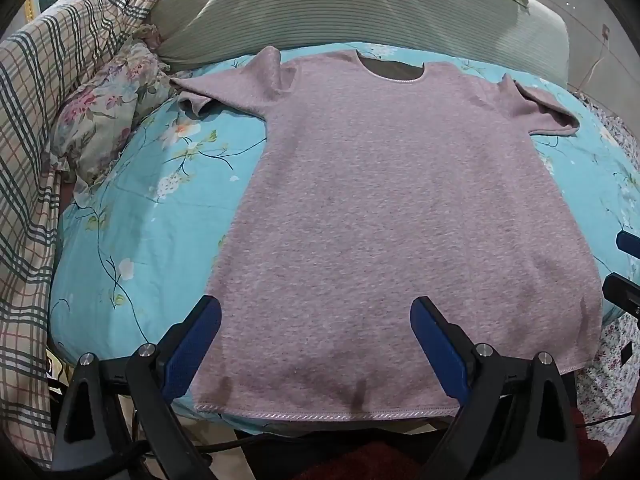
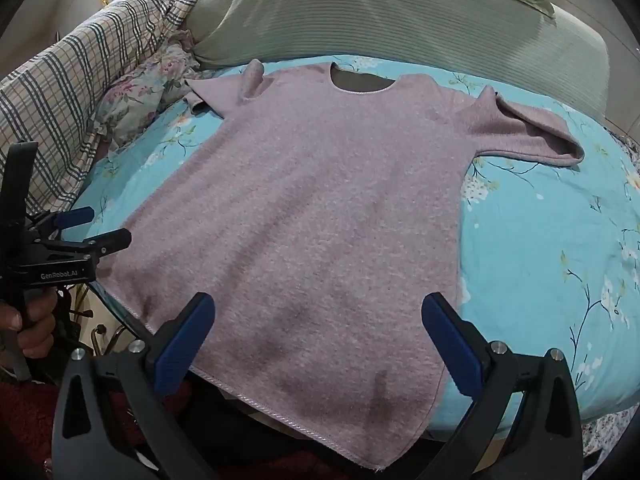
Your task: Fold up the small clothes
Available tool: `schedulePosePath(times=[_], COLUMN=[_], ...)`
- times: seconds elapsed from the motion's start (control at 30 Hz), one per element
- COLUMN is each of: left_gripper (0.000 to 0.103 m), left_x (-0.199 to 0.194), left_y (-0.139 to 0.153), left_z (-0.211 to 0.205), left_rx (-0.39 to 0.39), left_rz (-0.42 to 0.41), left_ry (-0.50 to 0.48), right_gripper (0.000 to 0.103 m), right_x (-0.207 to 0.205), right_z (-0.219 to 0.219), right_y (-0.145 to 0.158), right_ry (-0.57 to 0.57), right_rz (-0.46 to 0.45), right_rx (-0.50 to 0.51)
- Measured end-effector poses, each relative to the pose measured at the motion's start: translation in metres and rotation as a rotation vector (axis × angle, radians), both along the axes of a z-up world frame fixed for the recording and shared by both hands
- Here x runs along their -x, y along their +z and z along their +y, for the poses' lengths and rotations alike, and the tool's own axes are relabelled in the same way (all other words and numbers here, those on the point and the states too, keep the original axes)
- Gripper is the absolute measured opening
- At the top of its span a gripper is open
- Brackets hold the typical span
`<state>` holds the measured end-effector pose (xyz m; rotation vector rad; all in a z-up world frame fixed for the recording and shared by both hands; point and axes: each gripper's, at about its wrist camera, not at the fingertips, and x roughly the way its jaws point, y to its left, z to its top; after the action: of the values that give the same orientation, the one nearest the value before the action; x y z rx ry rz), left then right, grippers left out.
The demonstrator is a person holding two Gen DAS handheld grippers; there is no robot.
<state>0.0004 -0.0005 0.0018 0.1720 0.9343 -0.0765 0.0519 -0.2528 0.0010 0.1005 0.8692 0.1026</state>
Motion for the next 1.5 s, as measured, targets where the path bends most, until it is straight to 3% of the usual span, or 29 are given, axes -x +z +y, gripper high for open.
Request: schedulePosePath(times=[1.5], left_gripper=[0.096], left_x=[-0.012], left_y=[-0.006], left_z=[-0.007], left_rx=[0.029], left_rz=[0.058], left_ry=[-0.022], right_gripper=[0.103], right_x=[-0.005], right_z=[0.007], right_y=[0.007], right_ry=[-0.014], right_rz=[-0.001], right_rx=[-0.004])
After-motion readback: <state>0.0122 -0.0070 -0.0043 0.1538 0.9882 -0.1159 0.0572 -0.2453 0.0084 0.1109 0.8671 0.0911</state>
